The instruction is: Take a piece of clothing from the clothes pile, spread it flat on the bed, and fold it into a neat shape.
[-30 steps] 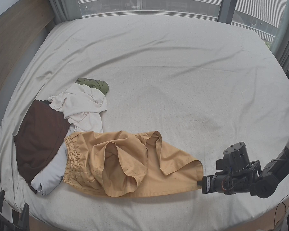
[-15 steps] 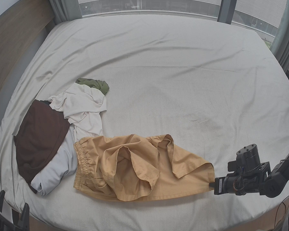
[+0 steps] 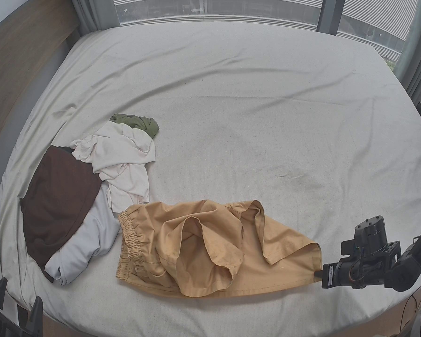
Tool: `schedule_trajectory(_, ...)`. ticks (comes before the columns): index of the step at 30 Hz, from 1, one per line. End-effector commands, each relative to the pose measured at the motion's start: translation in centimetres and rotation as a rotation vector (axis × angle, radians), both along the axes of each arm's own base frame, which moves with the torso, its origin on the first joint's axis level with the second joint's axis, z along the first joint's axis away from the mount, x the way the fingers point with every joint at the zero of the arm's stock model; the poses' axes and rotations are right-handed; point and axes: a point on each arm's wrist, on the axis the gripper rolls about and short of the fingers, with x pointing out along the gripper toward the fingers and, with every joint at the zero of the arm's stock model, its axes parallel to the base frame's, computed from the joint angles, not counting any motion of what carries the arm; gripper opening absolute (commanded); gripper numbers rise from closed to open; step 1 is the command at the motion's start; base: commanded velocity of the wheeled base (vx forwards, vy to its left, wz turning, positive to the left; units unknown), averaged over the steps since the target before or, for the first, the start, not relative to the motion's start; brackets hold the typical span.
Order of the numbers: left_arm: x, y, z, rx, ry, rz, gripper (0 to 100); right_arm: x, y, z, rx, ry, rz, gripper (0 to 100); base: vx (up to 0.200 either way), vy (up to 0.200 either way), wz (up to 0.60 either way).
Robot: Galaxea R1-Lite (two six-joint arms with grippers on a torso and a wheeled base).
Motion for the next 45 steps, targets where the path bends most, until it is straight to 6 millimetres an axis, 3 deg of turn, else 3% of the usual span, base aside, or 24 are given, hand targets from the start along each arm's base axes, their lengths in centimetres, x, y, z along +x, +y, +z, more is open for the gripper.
schedule_trajectory(1, 0.0, 0.0, -0.5, 0.0, 0.001, 0.001, 100, 0.0, -0.1, 0.0, -0.001, 0.002, -0.003, 0, 0.0, 0.0, 0.0)
schedule_trajectory(41, 0.0, 0.0, -0.5, -0.002, 0.001, -0.002, 100, 0.0, -0.8, -0.1, -0.008, -0.001, 0.001, 0, 0.0, 0.0, 0.0)
schedule_trajectory(42, 0.0, 0.0, -0.5, -0.002, 0.001, -0.004, 100, 0.1, -0.8, 0.0, 0.004, -0.021, 0.004, 100, 0.0, 0.0, 0.0)
schedule_trajectory(45, 0.0, 0.0, -0.5, -0.006, 0.001, -0.004, 100, 0.5, -0.3, 1.5, 0.087, -0.15, 0.04, 100, 0.0, 0.0, 0.0)
